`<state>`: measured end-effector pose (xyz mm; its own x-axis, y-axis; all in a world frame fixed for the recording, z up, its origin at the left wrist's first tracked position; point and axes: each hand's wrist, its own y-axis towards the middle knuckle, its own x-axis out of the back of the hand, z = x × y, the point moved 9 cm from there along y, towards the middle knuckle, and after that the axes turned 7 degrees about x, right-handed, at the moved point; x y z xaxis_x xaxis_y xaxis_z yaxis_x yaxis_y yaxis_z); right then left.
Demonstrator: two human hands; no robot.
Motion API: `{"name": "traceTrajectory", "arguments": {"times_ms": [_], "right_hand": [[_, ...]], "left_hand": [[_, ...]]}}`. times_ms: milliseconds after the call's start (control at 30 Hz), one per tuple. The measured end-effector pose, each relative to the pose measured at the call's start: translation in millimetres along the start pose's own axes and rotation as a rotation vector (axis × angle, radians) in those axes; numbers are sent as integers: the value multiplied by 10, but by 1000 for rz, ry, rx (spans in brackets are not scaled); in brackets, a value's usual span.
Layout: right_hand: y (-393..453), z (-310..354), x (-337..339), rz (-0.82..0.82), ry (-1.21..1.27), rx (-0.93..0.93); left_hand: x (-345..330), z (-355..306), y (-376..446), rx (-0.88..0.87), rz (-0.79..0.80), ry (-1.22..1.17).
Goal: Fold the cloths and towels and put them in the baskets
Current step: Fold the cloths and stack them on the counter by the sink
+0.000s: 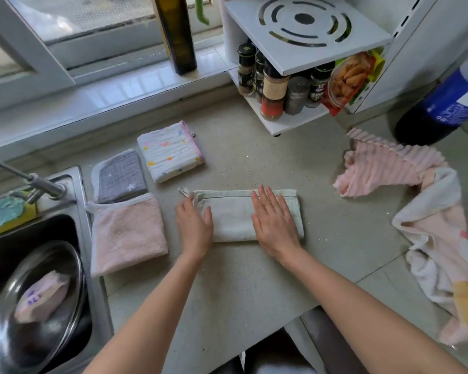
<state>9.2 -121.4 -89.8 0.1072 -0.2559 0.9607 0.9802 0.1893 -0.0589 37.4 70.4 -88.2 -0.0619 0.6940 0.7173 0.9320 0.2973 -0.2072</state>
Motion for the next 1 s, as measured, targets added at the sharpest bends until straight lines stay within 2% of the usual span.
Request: {"name": "traceTrajectory", "arguments": {"times_ms": [200,300,367,467,667,767,800,833,867,900,933,1000], "right_hand": [[50,29,-246,49,-21,-76],[42,5,-295,42,-41,-92],[37,8,-295,30,-66,-94],[55,15,-308,35,-98,-90],[67,59,-311,93,-81,-69],[83,23,-184,117,96,-18],[56,-61,-48,32,197,-55],[-5,-217,143,-128,285,-136],[-111,-455,299,-267,342,-263],[-229,-696,393,-333,389,-398],[-317,-896,404,-313,441,-509],[-401,-1092,300,-152,552,-626]], "left_hand": [[2,195,128,290,105,-48],[-50,186,131,361,200,-26],[-76,187,113,399,252,-105],[-100,149,93,375,284,-334],[1,-42,15,285,185,-492],[65,-189,-29,240,220,-516],[77,-228,-41,230,238,-518],[75,-259,-43,215,253,-518],[73,-325,-54,190,264,-520],[51,-402,-60,156,272,-515],[25,-491,-78,122,278,-500],[-108,-657,-145,77,309,-449]]}}
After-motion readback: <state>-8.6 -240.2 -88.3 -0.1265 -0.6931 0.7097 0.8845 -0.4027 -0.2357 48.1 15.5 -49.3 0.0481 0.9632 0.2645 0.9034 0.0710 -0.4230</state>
